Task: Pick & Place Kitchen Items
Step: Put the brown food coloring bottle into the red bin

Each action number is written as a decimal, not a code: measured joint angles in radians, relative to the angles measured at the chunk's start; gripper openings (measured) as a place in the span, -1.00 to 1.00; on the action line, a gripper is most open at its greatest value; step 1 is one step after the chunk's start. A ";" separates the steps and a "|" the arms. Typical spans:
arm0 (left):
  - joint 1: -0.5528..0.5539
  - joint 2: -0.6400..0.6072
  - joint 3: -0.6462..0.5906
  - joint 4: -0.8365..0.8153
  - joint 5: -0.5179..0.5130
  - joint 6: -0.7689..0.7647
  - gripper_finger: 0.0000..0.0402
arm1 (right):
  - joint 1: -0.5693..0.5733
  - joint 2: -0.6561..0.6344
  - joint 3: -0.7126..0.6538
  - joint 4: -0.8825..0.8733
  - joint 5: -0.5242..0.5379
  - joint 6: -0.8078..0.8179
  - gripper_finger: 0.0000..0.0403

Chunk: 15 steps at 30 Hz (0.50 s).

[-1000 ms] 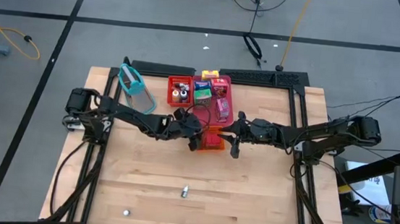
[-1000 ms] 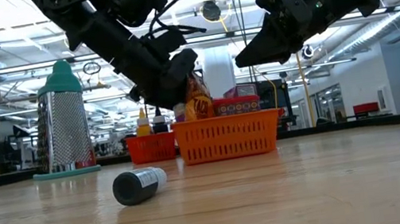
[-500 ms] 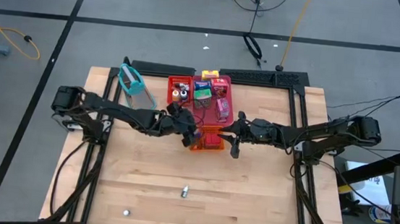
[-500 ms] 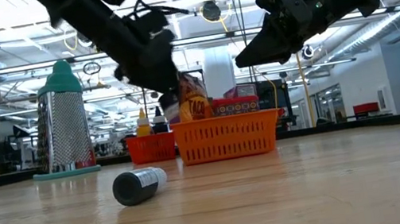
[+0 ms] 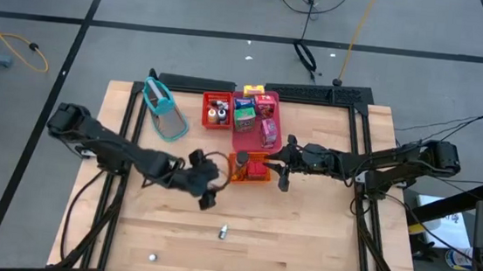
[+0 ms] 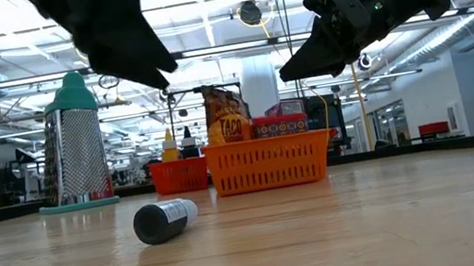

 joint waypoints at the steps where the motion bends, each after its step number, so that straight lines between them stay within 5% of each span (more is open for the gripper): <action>1: -0.022 0.000 0.000 0.000 -0.002 -0.019 0.48 | 0.000 0.000 0.000 0.000 0.000 0.000 -0.54; 15: -0.239 0.188 0.000 0.173 -0.067 -0.208 0.48 | 0.000 0.000 0.000 0.008 0.000 0.001 -0.54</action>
